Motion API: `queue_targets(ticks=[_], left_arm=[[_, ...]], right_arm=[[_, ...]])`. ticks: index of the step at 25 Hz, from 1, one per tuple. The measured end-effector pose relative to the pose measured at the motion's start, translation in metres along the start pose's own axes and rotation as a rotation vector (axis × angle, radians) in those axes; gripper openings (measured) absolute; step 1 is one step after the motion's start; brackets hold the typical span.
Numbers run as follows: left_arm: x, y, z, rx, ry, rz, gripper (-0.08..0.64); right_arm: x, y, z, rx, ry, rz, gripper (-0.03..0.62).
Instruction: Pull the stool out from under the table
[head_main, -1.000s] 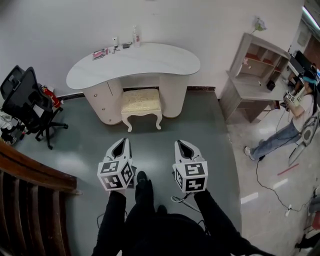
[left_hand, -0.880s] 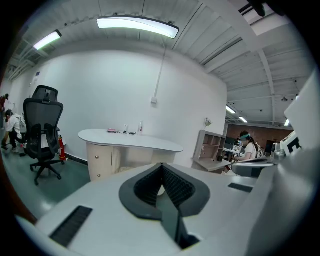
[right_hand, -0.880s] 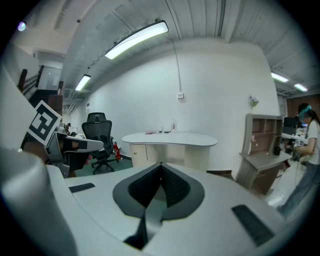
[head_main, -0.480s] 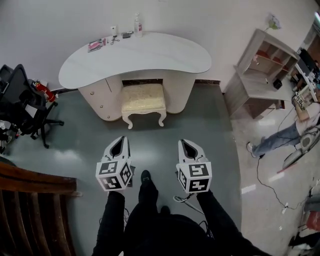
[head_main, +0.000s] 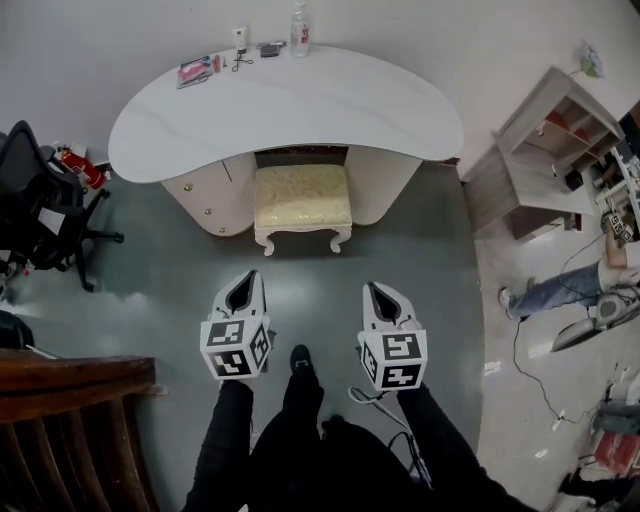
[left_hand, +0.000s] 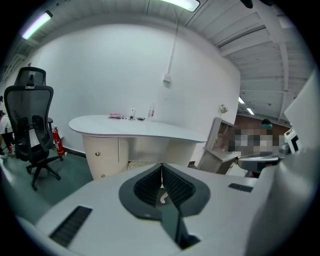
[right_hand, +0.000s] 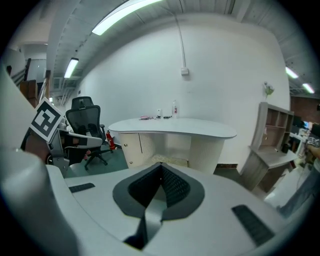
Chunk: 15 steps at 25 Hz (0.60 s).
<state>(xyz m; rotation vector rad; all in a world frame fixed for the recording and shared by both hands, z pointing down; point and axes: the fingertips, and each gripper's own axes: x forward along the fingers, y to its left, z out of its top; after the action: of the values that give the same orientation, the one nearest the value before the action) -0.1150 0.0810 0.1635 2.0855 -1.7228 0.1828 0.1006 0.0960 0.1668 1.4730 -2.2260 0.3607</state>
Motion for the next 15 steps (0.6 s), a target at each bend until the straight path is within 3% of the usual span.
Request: queue_targets(ticks=[6, 15], left_arm=[[0.04, 0.031, -0.009, -0.038, 0.044, -0.02, 0.009], [0.097, 0.065, -0.059, 0.007, 0.138, -0.005, 0.009]], right_arm=[[0.049, 0.0, -0.003, -0.012, 0.06, -0.042, 0.003], [0.123, -0.013, -0.04, -0.005, 0.127, -0.08, 0.003]])
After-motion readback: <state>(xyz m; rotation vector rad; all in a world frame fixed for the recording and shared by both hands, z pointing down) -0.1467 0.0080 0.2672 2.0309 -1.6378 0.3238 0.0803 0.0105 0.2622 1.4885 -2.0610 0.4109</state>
